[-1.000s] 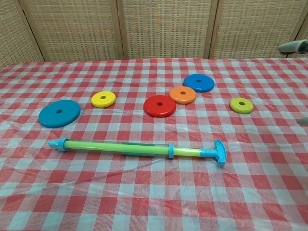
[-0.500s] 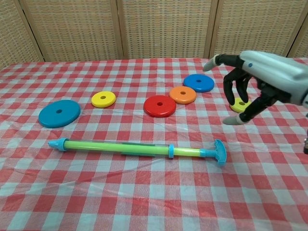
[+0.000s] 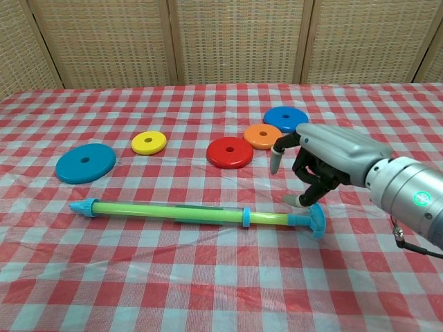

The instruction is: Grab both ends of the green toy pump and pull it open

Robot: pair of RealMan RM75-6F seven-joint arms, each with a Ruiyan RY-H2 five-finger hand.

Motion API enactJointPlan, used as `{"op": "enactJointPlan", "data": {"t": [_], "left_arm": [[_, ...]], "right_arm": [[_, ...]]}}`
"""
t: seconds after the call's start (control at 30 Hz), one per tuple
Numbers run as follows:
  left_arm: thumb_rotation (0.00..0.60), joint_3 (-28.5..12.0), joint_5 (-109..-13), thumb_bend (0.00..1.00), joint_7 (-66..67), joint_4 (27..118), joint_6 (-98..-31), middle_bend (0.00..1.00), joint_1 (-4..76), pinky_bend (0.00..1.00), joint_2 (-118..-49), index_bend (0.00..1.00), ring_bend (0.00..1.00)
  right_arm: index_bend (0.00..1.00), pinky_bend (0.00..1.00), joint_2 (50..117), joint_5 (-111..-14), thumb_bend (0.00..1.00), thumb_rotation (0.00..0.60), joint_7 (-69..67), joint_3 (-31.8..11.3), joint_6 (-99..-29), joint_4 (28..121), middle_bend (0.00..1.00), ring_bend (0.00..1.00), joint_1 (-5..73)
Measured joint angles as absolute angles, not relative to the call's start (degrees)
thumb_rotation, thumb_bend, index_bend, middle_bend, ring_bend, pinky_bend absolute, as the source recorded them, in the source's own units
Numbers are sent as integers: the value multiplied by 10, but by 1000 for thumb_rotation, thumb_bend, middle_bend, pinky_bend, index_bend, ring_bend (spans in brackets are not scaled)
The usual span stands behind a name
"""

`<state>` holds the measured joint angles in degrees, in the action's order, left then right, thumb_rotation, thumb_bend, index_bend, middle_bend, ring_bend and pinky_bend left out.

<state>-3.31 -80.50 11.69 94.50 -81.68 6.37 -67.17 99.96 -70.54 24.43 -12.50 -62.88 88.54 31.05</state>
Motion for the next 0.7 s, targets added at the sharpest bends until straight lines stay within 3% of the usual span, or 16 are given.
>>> {"op": "enactJointPlan", "data": {"t": [0.7], "left_arm": [[600,-32,-810,53,111,950,-825,0,62,0,-667,0,0]], "right_arm": [[484,719,1031,-651,496,600,231,-101,-607,831,967,937,315]]}}
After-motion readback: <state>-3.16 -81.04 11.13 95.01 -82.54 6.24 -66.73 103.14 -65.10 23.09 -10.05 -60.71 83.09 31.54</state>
